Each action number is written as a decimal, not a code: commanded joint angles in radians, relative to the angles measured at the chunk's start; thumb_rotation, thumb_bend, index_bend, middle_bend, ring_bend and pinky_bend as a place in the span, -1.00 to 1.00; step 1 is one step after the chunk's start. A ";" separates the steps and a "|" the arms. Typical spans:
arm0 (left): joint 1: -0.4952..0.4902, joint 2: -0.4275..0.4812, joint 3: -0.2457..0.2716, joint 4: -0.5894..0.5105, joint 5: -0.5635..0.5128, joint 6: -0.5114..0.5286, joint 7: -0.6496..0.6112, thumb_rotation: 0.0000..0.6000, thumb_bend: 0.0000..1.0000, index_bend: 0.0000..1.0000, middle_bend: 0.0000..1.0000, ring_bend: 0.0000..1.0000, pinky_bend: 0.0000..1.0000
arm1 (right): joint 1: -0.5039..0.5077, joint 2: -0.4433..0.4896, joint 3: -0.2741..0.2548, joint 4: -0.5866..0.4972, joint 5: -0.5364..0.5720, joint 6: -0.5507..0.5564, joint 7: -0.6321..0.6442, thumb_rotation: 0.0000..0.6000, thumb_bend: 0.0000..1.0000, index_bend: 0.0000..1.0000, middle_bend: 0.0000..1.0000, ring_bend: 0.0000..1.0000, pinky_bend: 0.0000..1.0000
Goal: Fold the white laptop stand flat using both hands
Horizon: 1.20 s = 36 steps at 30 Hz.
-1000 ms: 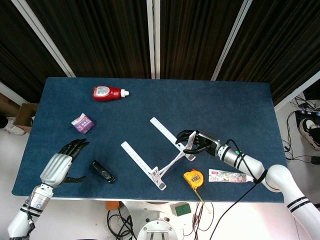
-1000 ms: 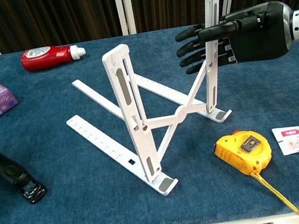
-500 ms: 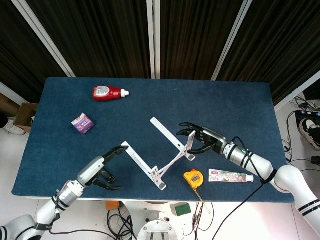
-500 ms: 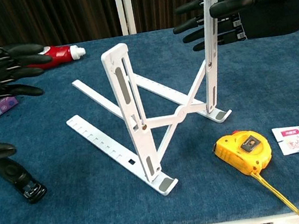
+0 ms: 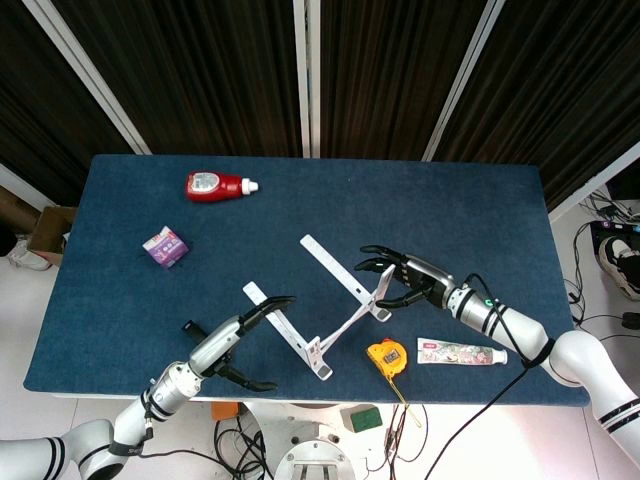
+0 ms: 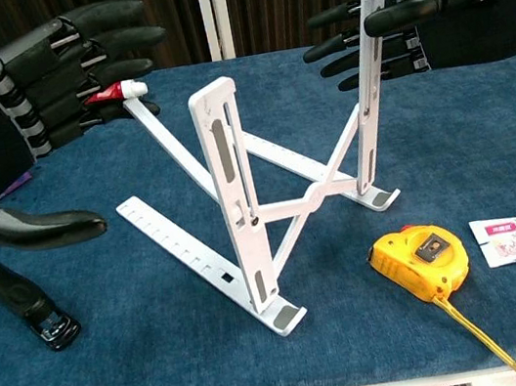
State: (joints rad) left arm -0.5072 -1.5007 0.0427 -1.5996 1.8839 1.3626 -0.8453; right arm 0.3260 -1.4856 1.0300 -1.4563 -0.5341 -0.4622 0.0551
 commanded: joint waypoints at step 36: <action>-0.079 -0.061 0.035 0.014 -0.054 -0.024 -0.004 1.00 -0.89 -0.89 -0.94 -0.95 -0.76 | 0.020 0.006 -0.030 0.008 -0.010 0.017 0.006 1.00 -0.80 -0.81 -0.58 -0.82 -0.97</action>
State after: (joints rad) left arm -0.5829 -1.5545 0.0746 -1.5940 1.8394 1.3466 -0.8414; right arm 0.3464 -1.4798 0.9999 -1.4488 -0.5438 -0.4451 0.0608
